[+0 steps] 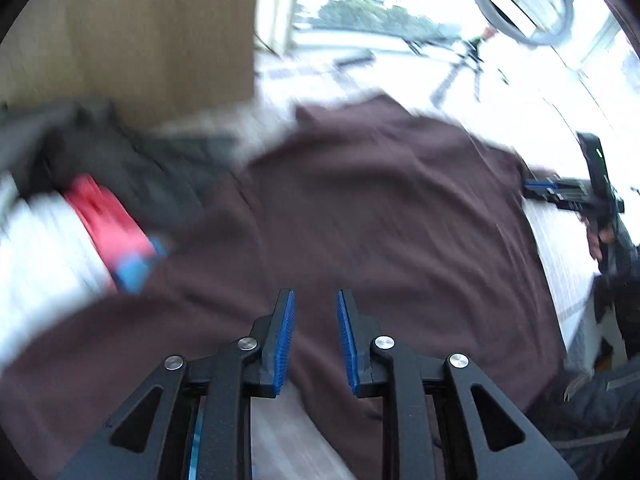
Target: Fold clothes
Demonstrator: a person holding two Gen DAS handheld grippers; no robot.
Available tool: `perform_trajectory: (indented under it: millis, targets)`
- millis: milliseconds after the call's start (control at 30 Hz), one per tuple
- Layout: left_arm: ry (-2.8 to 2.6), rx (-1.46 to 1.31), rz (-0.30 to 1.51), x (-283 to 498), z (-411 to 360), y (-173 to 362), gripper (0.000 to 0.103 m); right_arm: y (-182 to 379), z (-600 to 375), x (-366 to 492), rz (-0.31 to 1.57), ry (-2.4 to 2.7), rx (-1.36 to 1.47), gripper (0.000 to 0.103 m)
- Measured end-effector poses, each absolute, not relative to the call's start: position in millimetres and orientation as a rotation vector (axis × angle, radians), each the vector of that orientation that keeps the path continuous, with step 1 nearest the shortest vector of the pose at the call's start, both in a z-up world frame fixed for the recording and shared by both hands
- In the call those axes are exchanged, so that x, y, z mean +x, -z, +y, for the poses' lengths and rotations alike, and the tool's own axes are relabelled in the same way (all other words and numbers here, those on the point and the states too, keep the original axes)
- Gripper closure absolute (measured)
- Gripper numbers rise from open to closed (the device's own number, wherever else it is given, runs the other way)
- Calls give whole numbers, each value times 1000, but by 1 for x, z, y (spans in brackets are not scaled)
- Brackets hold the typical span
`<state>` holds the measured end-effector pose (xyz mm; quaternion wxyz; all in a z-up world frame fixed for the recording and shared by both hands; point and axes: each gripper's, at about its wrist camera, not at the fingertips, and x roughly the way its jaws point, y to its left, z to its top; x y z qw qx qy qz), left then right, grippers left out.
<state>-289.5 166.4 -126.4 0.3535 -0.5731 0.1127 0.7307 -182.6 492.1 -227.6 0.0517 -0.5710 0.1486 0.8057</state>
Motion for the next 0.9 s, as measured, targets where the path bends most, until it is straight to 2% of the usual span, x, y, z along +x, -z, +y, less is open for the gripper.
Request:
perform_trajectory:
  millis: [200,267,300,433,500,567,600,667,900]
  targets:
    - [-1853,-1603,314,-232,160,180,82,252,461,-139,474,-2435,-1853,72]
    - [-1910,-1660,405,-225,148,196,83,263,463,-132,479,-2418,-1866,72]
    - [-1944,-1658,409,-222,140,195,90,267,466,-131,477,-2406,-1865,73]
    - [-2048,-1667,259,-199,94,158,86,245,480,-109,477,-2385,-1772,72]
    - [-2062,-1667,205,-173,76,142,80,226,481,-86,513,-2425,-1737,72]
    - [-2046,-1669,165,-140,64,131,79,211,477,-58,512,-2442,-1717,69]
    - [-2018,-1671,146,-122,62,131,79,207,474,-44,506,-2447,-1711,63]
    - [-1961,-1678,94,-90,60,133,79,205,468,-19,539,-2452,-1721,60]
    - [-1825,-1756,101,-18,61,164,77,237,430,66,689,-2323,-1775,59]
